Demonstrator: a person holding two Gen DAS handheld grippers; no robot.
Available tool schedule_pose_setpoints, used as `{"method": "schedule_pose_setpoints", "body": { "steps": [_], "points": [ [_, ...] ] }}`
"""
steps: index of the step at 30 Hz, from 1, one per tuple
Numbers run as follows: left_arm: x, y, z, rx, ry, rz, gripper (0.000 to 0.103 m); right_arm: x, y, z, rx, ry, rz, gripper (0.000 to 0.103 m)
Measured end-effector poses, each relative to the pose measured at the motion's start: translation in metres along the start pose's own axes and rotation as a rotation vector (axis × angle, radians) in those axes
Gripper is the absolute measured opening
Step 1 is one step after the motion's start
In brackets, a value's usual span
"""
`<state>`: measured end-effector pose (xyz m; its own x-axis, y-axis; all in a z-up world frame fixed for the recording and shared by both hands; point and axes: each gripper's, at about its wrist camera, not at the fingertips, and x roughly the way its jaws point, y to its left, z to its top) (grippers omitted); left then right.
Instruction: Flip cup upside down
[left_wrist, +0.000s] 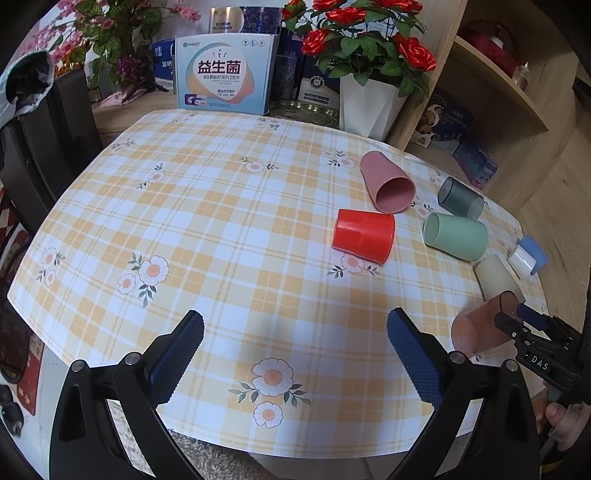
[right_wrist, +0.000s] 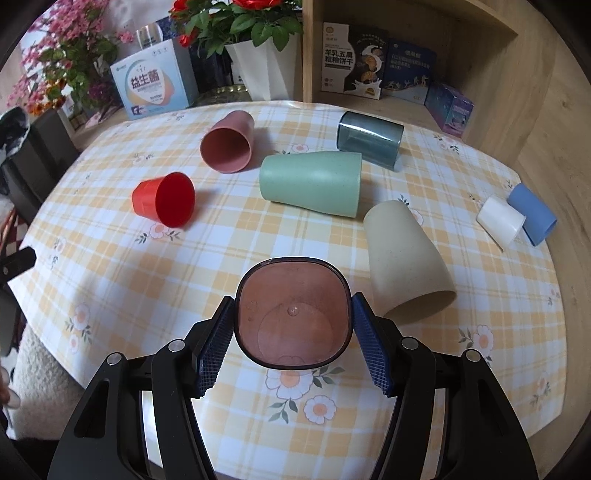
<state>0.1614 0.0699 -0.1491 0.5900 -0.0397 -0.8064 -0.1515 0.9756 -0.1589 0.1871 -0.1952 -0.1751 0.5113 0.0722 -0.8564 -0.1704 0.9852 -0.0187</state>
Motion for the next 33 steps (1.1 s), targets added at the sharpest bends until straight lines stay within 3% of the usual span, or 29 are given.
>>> {"method": "schedule_pose_setpoints", "body": {
  "steps": [5,6,10,12,24,33],
  "points": [
    [-0.018,-0.008,0.007,0.052,-0.053,0.01,0.097,-0.019,0.0,0.006,0.035,-0.02,0.017,0.066],
    [-0.024,-0.01,0.01,0.063,-0.069,0.014,0.097,-0.03,-0.001,0.008,0.047,-0.042,0.028,0.071],
    [-0.051,-0.016,0.019,0.093,-0.118,0.008,0.097,-0.066,0.003,0.011,0.053,-0.115,0.051,0.074],
    [-0.067,-0.021,0.021,0.113,-0.152,0.004,0.097,-0.088,0.005,0.012,0.06,-0.158,0.042,0.088],
    [-0.179,-0.061,0.021,0.232,-0.353,-0.103,0.097,-0.226,0.004,0.001,0.132,-0.416,0.031,0.088],
    [-0.235,-0.082,0.015,0.298,-0.473,-0.103,0.097,-0.288,0.001,-0.013,0.152,-0.53,-0.006,0.088]
  ]
}}
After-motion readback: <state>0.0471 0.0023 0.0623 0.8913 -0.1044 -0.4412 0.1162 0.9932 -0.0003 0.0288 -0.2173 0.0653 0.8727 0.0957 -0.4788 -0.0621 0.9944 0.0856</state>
